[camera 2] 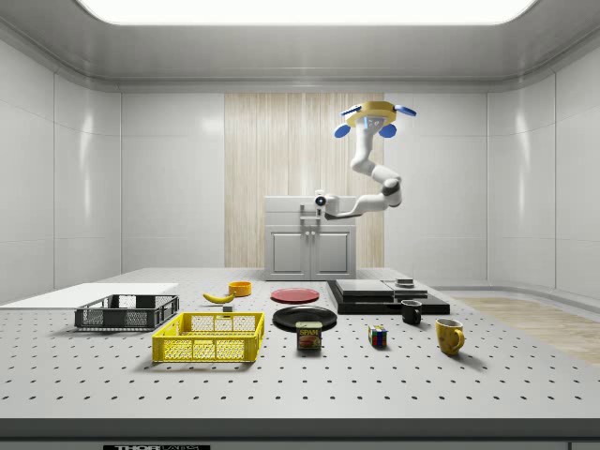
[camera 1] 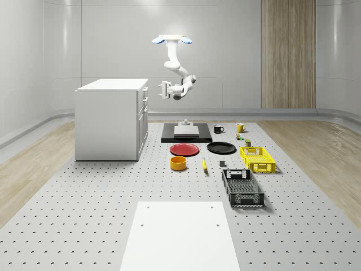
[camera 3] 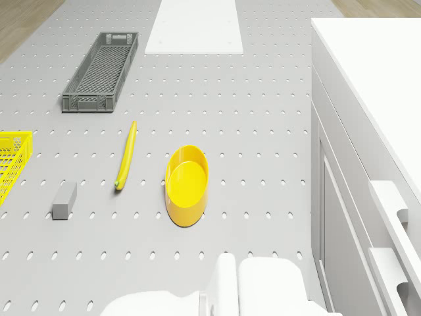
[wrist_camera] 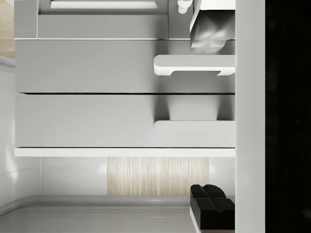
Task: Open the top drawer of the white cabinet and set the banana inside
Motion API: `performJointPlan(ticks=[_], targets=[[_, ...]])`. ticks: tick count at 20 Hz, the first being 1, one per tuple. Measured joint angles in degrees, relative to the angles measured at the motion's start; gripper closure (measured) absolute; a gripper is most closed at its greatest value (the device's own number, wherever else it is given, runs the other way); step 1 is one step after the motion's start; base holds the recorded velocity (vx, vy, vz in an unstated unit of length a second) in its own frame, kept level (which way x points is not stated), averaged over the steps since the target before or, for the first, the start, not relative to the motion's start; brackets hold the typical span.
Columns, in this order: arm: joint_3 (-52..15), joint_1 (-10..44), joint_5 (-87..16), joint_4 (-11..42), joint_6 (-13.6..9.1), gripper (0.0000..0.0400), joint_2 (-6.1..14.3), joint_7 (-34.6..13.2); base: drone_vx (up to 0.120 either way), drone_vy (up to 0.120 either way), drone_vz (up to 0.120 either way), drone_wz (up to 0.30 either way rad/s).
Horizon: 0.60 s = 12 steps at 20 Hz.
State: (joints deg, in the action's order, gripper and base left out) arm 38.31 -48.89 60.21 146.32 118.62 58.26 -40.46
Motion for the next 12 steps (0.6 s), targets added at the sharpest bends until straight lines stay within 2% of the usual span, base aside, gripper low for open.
performJointPlan(ticks=[5,12], targets=[[0.33,-2.35,1.92,-1.81,1.07,0.0,-3.18,1.81,0.0,0.0,0.0,0.0],[-1.38,-4.66,5.88,-2.74,3.51,0.0,-6.43,4.03,0.0,0.0,0.0,0.0]])
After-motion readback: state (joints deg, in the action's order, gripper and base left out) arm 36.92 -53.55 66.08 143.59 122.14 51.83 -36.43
